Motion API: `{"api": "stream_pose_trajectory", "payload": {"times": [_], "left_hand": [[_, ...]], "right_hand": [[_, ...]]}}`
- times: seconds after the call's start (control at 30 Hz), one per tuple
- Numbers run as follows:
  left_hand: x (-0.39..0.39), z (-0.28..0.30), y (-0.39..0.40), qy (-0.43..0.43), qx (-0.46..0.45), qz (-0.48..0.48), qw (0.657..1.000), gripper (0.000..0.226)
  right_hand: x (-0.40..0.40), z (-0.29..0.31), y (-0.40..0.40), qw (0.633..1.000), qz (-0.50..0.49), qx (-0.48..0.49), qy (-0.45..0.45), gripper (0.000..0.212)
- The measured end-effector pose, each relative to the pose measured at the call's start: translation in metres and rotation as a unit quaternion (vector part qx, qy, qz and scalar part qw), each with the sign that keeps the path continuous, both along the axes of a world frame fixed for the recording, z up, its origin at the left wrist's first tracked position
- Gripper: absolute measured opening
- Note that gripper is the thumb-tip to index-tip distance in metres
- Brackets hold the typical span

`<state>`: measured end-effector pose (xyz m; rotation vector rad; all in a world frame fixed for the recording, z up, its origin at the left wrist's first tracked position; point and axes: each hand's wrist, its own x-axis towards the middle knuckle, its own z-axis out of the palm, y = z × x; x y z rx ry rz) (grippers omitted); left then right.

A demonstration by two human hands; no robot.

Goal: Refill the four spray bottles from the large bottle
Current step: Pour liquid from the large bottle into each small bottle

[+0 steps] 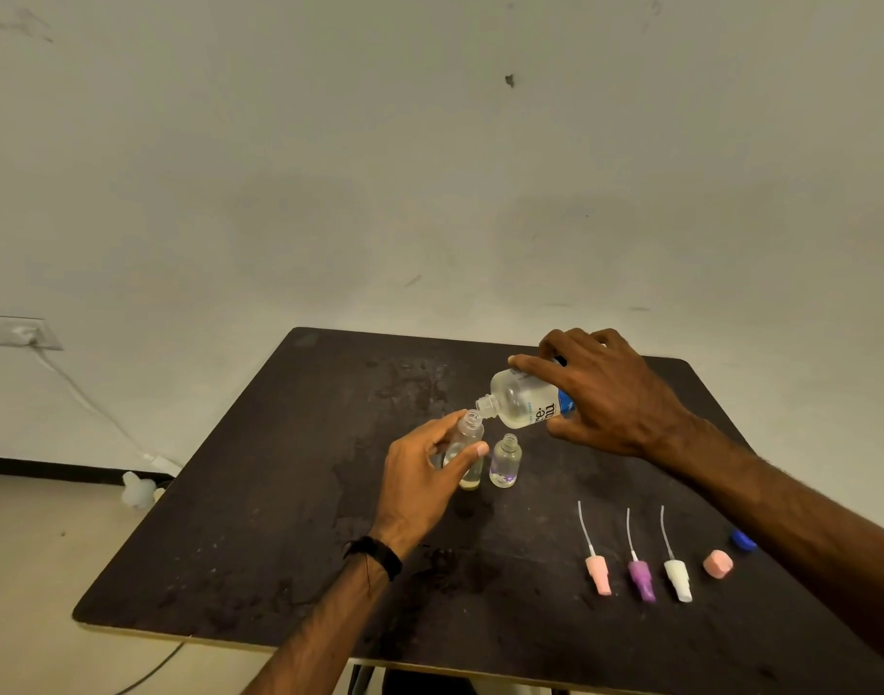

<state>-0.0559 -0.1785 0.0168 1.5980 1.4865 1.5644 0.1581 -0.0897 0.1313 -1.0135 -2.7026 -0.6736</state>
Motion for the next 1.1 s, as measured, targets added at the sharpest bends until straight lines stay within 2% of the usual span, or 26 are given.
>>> {"api": "stream_pose_trajectory", "payload": {"times": [1.1], "left_hand": [[0.0035, -0.0028, -0.0025, 0.018, -0.001, 0.004, 1.0, 0.043]], "right_hand": [[0.0017, -0.0051, -0.0004, 1.0, -0.002, -0.003, -0.006, 0.08]]}}
